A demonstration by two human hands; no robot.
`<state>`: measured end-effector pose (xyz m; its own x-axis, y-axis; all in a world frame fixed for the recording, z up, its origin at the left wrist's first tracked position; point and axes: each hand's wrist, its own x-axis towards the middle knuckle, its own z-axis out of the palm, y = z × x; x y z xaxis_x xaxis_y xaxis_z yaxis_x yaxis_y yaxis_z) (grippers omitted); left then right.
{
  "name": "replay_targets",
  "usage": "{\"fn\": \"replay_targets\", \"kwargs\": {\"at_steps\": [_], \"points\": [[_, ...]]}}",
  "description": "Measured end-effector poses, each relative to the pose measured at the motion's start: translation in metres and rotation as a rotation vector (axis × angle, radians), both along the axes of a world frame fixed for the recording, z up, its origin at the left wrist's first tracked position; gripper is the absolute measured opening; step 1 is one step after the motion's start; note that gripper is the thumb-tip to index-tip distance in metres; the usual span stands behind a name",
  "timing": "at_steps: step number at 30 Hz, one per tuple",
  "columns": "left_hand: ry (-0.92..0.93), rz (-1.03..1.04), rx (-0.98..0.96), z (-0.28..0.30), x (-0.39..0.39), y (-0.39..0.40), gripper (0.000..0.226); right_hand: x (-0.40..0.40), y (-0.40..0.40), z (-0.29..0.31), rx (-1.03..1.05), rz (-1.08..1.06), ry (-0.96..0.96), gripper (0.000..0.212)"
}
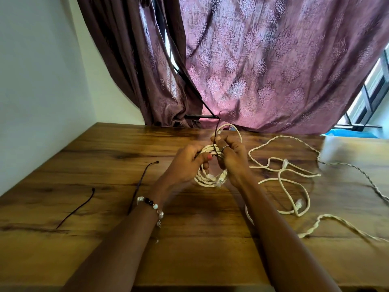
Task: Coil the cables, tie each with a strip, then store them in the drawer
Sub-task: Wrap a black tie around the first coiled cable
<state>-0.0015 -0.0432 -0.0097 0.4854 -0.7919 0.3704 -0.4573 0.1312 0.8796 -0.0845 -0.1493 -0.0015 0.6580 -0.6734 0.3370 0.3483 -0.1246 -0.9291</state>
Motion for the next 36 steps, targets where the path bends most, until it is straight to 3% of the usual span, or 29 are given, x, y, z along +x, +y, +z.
{"fn": "replay_targets", "kwargs": {"at_steps": [10, 16, 23, 31, 36], "points": [[0.423, 0.078, -0.004, -0.002, -0.007, -0.007, 0.015, 0.001, -0.010, -0.003, -0.396, 0.098, 0.109, 0.014], [0.571, 0.129, -0.055, 0.003, -0.011, -0.005, 0.024, 0.009, -0.015, -0.011, -0.581, -0.063, 0.095, 0.008], [0.377, 0.230, -0.033, -0.002, -0.013, -0.004, 0.021, 0.004, -0.009, -0.006, -0.387, 0.047, -0.023, 0.007], [0.429, 0.158, -0.025, 0.004, -0.014, 0.001, 0.016, -0.005, -0.019, -0.002, -0.332, 0.095, 0.009, 0.003], [0.448, 0.157, -0.018, 0.005, -0.016, 0.001, 0.008, -0.005, -0.016, -0.002, -0.115, 0.129, 0.063, 0.018]]}}
